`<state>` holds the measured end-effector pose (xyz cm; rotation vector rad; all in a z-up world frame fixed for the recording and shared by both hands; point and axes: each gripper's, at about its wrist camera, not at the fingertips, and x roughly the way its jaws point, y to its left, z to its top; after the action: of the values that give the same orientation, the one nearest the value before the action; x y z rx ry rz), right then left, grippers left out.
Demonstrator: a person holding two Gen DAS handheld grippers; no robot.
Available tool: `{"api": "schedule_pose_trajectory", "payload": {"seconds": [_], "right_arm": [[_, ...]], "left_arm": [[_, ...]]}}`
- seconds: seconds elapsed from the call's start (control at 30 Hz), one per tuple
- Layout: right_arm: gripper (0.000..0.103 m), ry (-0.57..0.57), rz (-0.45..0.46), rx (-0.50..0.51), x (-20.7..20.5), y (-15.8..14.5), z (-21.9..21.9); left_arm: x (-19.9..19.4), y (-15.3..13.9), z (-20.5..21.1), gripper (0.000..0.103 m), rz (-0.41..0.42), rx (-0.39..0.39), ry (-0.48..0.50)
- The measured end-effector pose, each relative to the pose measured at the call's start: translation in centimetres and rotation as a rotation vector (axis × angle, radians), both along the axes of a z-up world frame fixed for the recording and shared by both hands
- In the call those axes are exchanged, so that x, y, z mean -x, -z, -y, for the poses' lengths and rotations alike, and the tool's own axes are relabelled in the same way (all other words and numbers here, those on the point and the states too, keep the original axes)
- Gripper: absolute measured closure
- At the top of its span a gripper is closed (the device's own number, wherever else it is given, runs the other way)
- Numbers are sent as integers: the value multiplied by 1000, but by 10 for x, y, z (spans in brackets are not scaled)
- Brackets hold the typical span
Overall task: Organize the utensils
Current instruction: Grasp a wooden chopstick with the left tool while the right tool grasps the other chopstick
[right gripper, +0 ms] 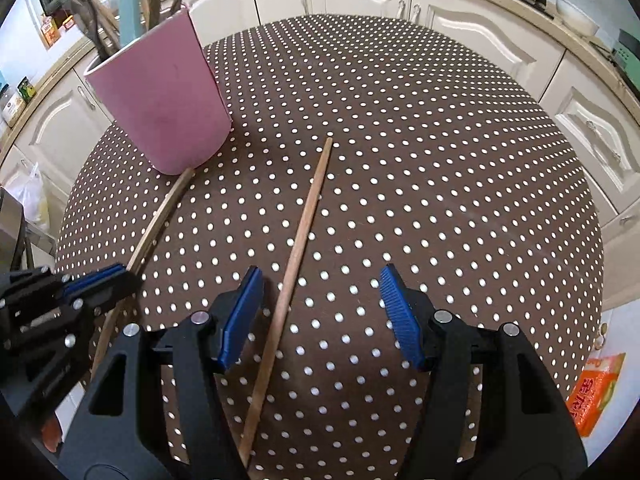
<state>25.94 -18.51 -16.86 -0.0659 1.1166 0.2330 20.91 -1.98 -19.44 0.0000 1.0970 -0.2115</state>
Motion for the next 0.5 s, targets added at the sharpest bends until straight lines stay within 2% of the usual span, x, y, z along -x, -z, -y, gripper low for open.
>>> {"api": "schedule_pose_trajectory", "payload": {"seconds": [0.03,0.1,0.23,0.27,0.4,0.5], "right_arm": [[44,-2,-12,3,-4,0,-2],[56,-11,-31,37,-12,1,-8],[65,-48,-79,92,-27,1,-19],[71,-56,-92,98,-31,0,-21],[84,-75,-128,97,-52,0,-22],[90,-73,-142,78,-59,-1,-19]], "left_arm": [[-1,0,-3,98,-9,0,0],[-5,2,-6,98,-29,-7,9],[-20,5,3,97,-47,-41,38],[-25,6,6,97,-50,-48,45],[-37,7,15,97,-74,-78,82],[-46,8,16,97,-113,-70,95]]}}
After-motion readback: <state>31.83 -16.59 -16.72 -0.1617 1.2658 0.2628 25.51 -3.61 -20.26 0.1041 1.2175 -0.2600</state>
